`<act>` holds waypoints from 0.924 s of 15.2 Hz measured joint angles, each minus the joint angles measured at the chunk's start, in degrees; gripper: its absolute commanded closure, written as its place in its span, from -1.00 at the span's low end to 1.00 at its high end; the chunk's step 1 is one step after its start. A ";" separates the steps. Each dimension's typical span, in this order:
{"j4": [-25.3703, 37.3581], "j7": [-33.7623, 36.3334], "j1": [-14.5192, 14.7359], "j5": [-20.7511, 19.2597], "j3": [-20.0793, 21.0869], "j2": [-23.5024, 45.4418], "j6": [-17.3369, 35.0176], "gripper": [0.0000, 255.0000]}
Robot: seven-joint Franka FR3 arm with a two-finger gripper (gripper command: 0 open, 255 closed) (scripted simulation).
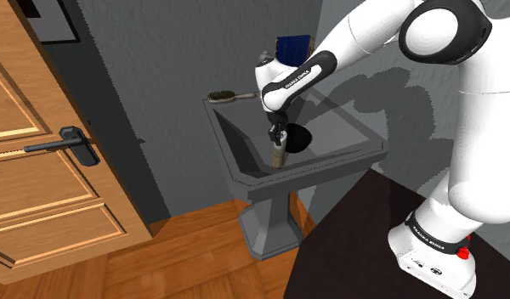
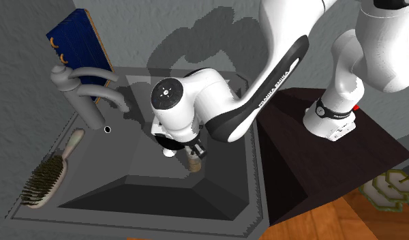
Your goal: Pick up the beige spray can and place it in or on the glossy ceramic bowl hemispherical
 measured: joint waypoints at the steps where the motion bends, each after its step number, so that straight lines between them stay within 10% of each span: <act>1: 0.00 -0.01 0.00 0.00 0.00 0.00 0.00 1.00; 14: 1.24 -1.38 -0.05 1.11 0.46 -5.15 -6.38 1.00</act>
